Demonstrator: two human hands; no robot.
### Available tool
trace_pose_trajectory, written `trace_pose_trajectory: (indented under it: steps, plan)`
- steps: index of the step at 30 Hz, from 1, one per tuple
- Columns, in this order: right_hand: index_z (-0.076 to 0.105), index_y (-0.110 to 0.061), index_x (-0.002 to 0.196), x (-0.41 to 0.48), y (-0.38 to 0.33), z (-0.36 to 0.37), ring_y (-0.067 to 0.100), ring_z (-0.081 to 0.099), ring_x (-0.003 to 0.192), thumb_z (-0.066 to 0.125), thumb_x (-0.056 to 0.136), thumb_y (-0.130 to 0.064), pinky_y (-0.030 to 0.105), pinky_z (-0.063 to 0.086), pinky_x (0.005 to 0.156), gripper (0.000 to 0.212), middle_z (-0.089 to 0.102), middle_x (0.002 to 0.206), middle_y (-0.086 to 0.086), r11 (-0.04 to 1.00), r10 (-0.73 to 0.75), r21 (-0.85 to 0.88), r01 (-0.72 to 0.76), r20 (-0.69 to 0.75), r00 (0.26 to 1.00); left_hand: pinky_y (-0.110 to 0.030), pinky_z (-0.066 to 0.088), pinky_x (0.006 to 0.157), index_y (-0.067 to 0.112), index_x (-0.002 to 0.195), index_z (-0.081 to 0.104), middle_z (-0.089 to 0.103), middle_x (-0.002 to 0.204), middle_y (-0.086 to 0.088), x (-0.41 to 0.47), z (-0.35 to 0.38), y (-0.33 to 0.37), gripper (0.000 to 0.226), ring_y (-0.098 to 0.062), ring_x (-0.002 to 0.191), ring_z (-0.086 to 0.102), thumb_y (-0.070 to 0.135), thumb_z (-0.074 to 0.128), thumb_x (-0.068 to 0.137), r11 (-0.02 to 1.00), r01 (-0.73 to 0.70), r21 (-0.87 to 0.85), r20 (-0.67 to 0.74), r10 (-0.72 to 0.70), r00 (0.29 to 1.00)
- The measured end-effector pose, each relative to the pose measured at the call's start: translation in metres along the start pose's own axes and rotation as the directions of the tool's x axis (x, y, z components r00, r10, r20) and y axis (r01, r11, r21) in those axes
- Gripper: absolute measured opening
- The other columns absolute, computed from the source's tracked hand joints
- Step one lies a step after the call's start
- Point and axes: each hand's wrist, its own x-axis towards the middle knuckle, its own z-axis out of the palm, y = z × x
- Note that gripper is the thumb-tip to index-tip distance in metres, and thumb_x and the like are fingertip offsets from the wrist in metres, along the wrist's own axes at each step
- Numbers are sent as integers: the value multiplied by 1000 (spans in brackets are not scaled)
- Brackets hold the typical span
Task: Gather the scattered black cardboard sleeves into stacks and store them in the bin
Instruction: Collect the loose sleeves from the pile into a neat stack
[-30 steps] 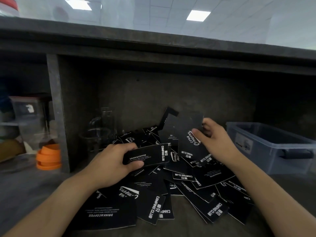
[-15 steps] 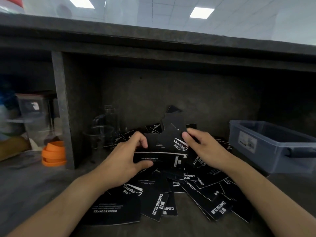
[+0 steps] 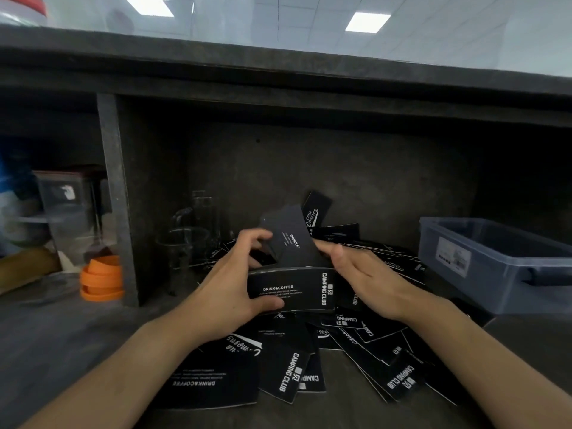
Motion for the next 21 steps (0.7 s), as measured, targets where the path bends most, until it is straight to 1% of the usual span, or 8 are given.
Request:
trace_pose_trajectory:
  steps: [4, 6, 8, 11, 14, 16, 18, 21]
  plan:
    - [47, -54, 140, 0, -2, 1, -1, 68, 107, 71, 88, -55, 29, 55, 96, 57, 70, 114, -21, 989, -27, -147, 33, 38, 999, 5, 36, 84, 58, 152, -12, 53, 129, 22, -2, 1, 5, 139, 23, 106, 53, 30, 95, 66, 997, 50, -66, -20, -51, 998]
    - [48, -49, 142, 2, -2, 2, 4, 71, 94, 81, 85, -43, 35, 58, 87, 66, 73, 102, -19, 975, -46, -215, 55, 46, 998, 1, 39, 86, 56, 154, -3, 49, 137, 23, -2, 0, 9, 127, 26, 110, 49, 41, 91, 69, 995, 23, -97, -60, -29, 998]
    - [51, -45, 143, 2, -4, 3, 1, 71, 99, 82, 85, -37, 35, 58, 91, 66, 73, 109, -21, 977, -73, -196, 82, 51, 996, -19, 50, 96, 48, 148, 30, 54, 136, 23, 1, -3, 8, 90, 15, 114, 55, 64, 77, 74, 984, -32, -176, -191, -2, 982]
    - [57, -39, 141, 2, -4, 4, -6, 61, 119, 80, 84, -46, 30, 52, 104, 61, 66, 129, -23, 975, -98, -196, 108, 60, 993, -43, 54, 95, 32, 110, 65, 67, 108, 13, 4, -8, 5, 57, -2, 101, 65, 78, 49, 82, 957, -34, -288, -343, -69, 937]
    - [61, -38, 134, 5, -4, 11, -5, 61, 119, 69, 84, -66, 34, 52, 104, 58, 64, 130, -24, 961, -69, -264, 79, 47, 997, -35, 53, 90, 32, 106, 65, 66, 104, 16, 1, -9, 11, 49, 1, 97, 63, 74, 46, 89, 978, -48, -203, -382, -34, 923]
    - [63, -40, 129, 6, -6, 15, -5, 64, 112, 67, 86, -66, 34, 55, 98, 50, 67, 123, -27, 962, -60, -266, 70, 44, 997, -22, 47, 93, 39, 124, 54, 61, 119, 22, 0, -10, 16, 36, 8, 110, 57, 60, 56, 95, 986, -105, -130, -434, 39, 900]
    - [65, -41, 125, 6, -10, 17, -6, 65, 107, 68, 86, -65, 34, 56, 94, 46, 69, 118, -28, 961, -56, -270, 62, 32, 998, -27, 43, 103, 41, 140, 48, 56, 129, 23, 1, -11, 16, 42, 6, 121, 53, 50, 56, 99, 983, -184, -11, -411, 164, 897]
    - [67, -41, 119, 7, -10, 18, -6, 66, 102, 72, 81, -65, 34, 57, 91, 46, 71, 111, -27, 963, -34, -268, 41, 32, 999, -28, 51, 93, 40, 125, 58, 66, 114, 20, -1, -11, 17, 38, 4, 109, 62, 62, 53, 96, 990, -125, -66, -373, 92, 923]
